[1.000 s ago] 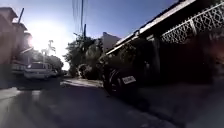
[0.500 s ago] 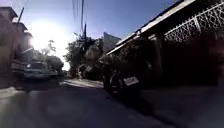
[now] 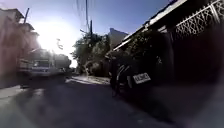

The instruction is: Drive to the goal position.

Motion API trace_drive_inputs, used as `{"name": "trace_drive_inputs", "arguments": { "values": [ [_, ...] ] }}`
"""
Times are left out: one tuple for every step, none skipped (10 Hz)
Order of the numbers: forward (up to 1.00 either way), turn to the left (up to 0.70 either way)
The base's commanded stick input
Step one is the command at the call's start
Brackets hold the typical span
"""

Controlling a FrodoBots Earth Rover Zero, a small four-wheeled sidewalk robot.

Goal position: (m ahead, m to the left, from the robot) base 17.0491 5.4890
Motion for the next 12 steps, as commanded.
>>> {"name": "trace_drive_inputs", "arguments": {
  "values": [
    [0.00, 0.00],
    [0.00, 0.00],
    [0.00, 0.00],
    [0.00, 0.00],
    [0.00, 0.00],
    [0.01, 0.00],
    [0.09, 0.00],
    [0.44, 0.00],
    [0.60, 0.00],
    [0.70, 0.00],
    [0.70, 0.00],
    [0.70, 0.00]
  ]
}}
